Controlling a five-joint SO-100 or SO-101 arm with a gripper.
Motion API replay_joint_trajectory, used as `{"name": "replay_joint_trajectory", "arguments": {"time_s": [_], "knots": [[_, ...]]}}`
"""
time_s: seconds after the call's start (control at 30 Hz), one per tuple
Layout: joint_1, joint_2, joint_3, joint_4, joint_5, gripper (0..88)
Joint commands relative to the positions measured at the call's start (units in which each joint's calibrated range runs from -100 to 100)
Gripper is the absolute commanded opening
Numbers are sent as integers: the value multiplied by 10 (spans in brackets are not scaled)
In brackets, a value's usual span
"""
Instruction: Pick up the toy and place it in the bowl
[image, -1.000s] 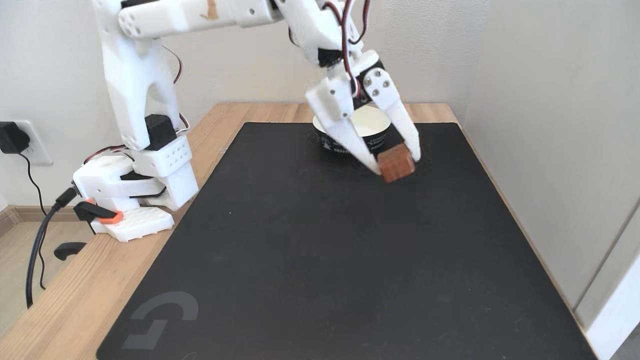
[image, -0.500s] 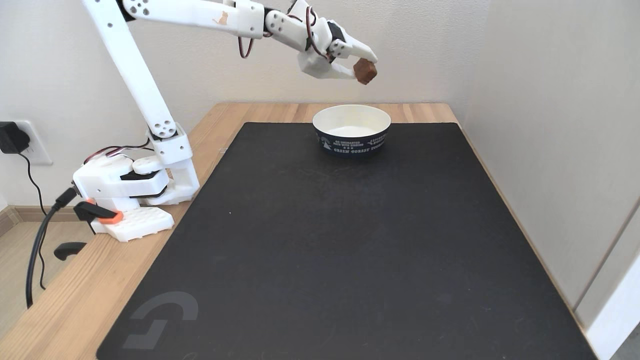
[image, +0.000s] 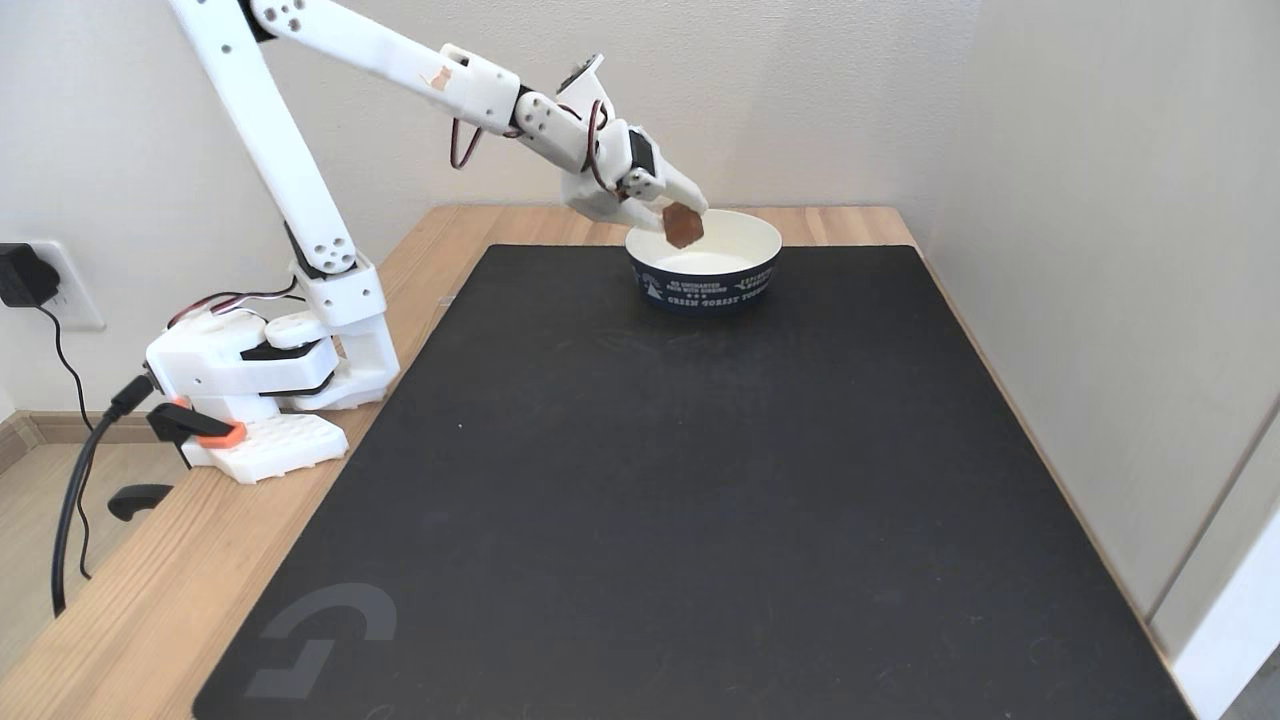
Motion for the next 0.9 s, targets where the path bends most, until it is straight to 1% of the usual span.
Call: {"name": "replay_joint_trajectory", "arguments": {"time_s": [0.0,0.03,0.13,0.17,0.2,0.27,0.3,0.33,0.37,0.43,0.5,0.6,0.63,0.73,0.77,0.87], "knots": [[13,-21,6,-6,0,348],[13,-21,8,-6,0,367],[17,-21,4,-6,0,371],[27,-24,0,-11,2,346],[34,-31,-1,-12,2,311],[49,-63,1,-8,2,209],[77,-104,10,-5,2,86],[92,-126,17,-2,3,27],[108,-151,29,7,3,10],[141,-203,60,23,3,39],[193,-295,134,29,8,24],[238,-397,229,29,33,24],[272,-470,298,29,46,24],[321,-577,398,29,57,24],[349,-637,452,29,68,24],[390,-717,521,30,99,24]]}}
